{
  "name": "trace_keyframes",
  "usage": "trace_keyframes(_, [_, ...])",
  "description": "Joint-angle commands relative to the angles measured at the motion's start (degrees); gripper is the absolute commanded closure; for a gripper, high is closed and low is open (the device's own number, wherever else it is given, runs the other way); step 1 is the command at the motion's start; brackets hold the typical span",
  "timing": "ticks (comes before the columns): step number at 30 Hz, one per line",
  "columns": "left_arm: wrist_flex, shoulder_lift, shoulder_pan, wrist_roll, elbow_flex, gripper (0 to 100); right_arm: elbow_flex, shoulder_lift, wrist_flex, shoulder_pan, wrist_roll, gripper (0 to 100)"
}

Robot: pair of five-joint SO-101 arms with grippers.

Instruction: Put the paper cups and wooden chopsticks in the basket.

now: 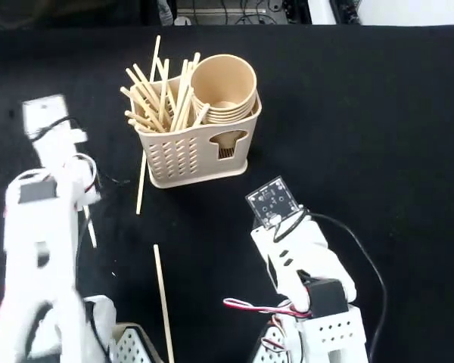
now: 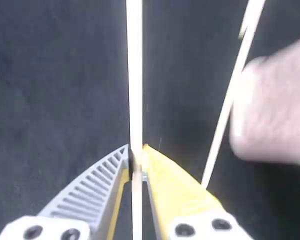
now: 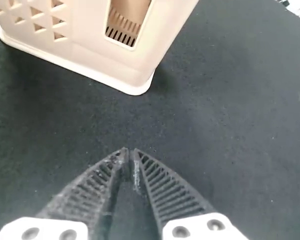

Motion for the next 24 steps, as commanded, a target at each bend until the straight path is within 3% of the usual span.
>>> trace_keyframes(1, [-9.49, -29.63, 1.80, 6.59, 1.80, 97, -0.13, -0.22, -1.23, 0.97, 0.26, 98.5])
trace_keyframes(5, [-28.84, -42.81, 8.75, 10.02, 6.11, 97, -0.13, -0.22, -1.14, 1.05, 0.18, 98.6])
trace_keyframes(8, [-45.01, -43.43, 15.16, 9.76, 8.04, 97, -0.13, -0.22, -0.97, 1.05, 0.00, 98.6])
trace_keyframes(10, [-50.37, -40.35, 17.98, 8.35, 7.96, 97, -0.13, -0.22, -0.97, 1.05, 0.00, 98.6])
trace_keyframes(18, [-55.74, -14.68, 20.97, 7.47, 4.35, 97, -0.13, -0.22, -1.32, 3.69, 0.26, 98.6])
trace_keyframes(24, [-54.68, -10.46, 24.31, 7.38, 7.43, 97, -0.13, -0.22, -1.32, 3.69, 0.26, 98.6])
